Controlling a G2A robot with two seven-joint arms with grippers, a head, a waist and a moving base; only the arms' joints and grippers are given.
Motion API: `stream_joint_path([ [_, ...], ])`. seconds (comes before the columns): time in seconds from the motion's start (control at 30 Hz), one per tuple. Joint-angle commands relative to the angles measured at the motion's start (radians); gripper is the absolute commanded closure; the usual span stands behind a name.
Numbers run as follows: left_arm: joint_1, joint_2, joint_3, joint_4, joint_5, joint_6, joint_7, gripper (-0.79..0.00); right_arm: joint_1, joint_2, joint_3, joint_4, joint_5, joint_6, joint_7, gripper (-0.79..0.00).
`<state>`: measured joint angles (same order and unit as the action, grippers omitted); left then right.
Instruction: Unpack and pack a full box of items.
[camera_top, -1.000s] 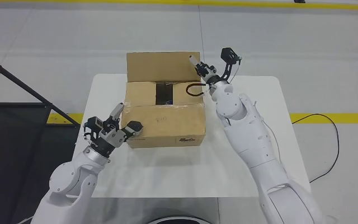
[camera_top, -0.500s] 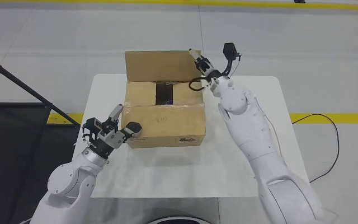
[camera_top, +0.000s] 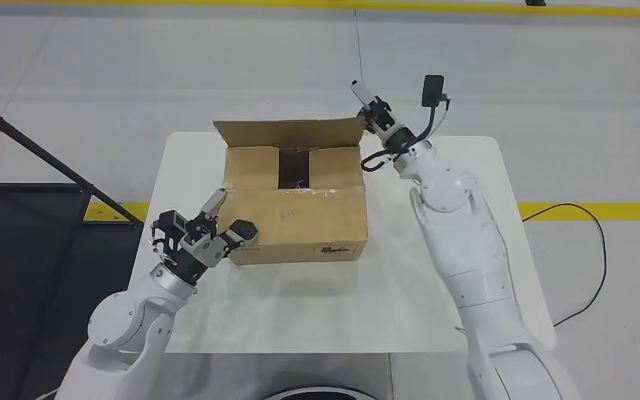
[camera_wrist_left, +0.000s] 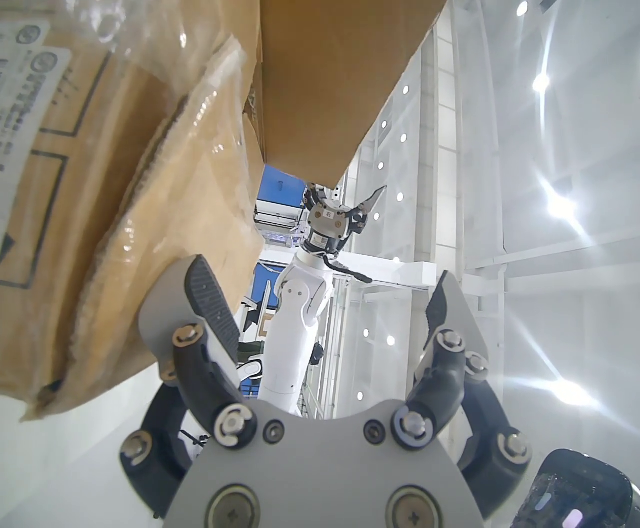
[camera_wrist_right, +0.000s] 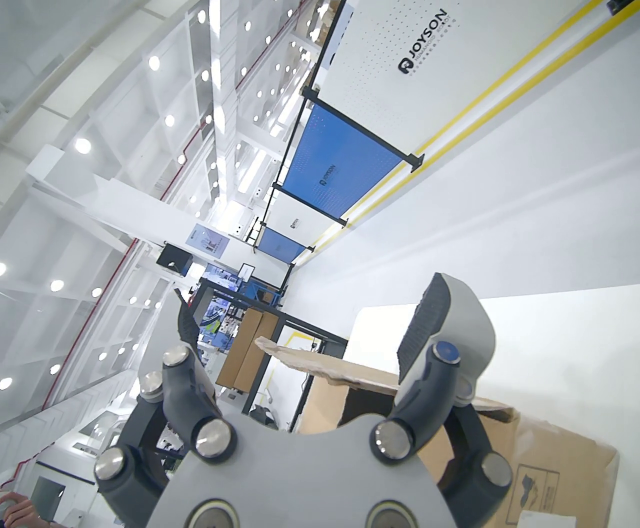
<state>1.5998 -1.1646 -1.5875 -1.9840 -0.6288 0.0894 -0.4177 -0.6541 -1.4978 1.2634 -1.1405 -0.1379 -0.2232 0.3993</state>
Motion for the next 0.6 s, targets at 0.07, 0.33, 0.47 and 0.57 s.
stream_joint_path([
  [0.07, 0.001, 0.0, 0.002, -0.001, 0.001, 0.004, -0.009, -0.785, -0.051, 0.013, 0.027, -0.094, 0.021, 0.026, 0.08, -0.785],
  [0.33, 0.002, 0.0, 0.007, -0.008, 0.012, 0.009, -0.019, -0.785, -0.114, 0.032, 0.04, -0.212, 0.027, 0.121, 0.225, -0.785],
  [0.47, 0.005, 0.001, 0.007, -0.017, 0.02, 0.01, -0.02, -0.785, -0.134, 0.039, 0.039, -0.246, 0.039, 0.202, 0.288, -0.785],
  [0.57, 0.004, 0.001, 0.009, -0.022, 0.028, 0.012, -0.019, -0.785, -0.137, 0.042, 0.029, -0.252, 0.034, 0.271, 0.323, -0.785],
])
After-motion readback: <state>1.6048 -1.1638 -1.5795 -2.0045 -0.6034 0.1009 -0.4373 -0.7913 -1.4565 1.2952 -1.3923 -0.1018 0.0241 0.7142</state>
